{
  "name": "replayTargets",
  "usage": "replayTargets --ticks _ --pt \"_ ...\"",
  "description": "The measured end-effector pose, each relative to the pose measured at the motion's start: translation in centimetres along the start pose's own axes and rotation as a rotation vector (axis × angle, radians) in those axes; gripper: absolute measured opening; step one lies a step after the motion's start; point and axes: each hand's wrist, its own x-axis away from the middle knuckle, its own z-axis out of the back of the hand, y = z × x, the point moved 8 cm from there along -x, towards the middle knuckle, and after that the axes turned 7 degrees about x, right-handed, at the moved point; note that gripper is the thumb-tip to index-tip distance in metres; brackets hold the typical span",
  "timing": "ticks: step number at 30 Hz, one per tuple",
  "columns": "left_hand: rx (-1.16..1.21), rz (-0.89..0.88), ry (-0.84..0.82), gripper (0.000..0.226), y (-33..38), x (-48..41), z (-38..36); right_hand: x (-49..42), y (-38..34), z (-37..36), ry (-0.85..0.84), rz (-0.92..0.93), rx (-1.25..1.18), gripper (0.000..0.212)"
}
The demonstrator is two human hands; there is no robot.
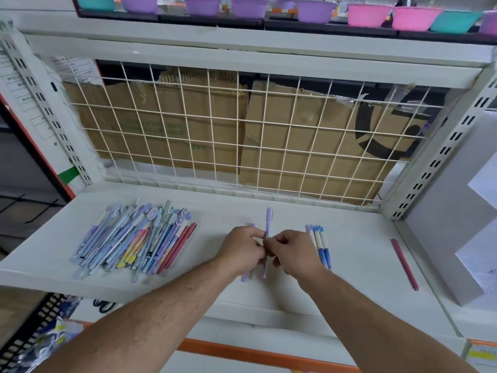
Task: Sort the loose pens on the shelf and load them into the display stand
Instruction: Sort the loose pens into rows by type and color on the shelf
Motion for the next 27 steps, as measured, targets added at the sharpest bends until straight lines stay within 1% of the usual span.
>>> replayTargets --ticks 3,5,10,13,15,21,24,27 --pt "-0.018 -0.033 -0.036 0.019 0.0 0.1 0.2 0.0 -0.2 -0.5 0.021 -0.049 -0.026 0.022" --pt "-0.083 -0.057 -0.052 0.014 -0.1 0.2 0.6 -0.1 -0.1 -0.8 0.032 -0.077 0.023 0.020" --pt "-0.356 -0.079 0.108 0.024 -0.8 0.0 4.0 -1.2 0.6 -1.7 0.061 -0.119 0.312 0.017" --pt "-0.452 -0.095 0.145 0.023 -1.2 0.0 5.7 -1.5 0.7 -2.1 0.071 -0.129 0.398 0.017" --pt "-0.491 -0.108 0.151 0.021 -1.4 -0.1 6.5 -1.7 0.7 -2.4 0.076 -0.132 0.418 0.019" --pt "-0.508 -0.087 0.131 0.015 -2.4 -0.3 7.6 -1.8 0.4 -3.2 0.096 -0.144 0.439 0.023" --pt "-0.534 -0.105 0.130 0.016 -2.7 -0.5 7.9 -1.8 0.1 -3.6 0.088 -0.141 0.460 0.028" --pt "-0.607 -0.147 0.164 0.020 -2.6 -0.5 8.3 -1.7 -0.1 -3.7 0.099 -0.137 0.478 0.030"
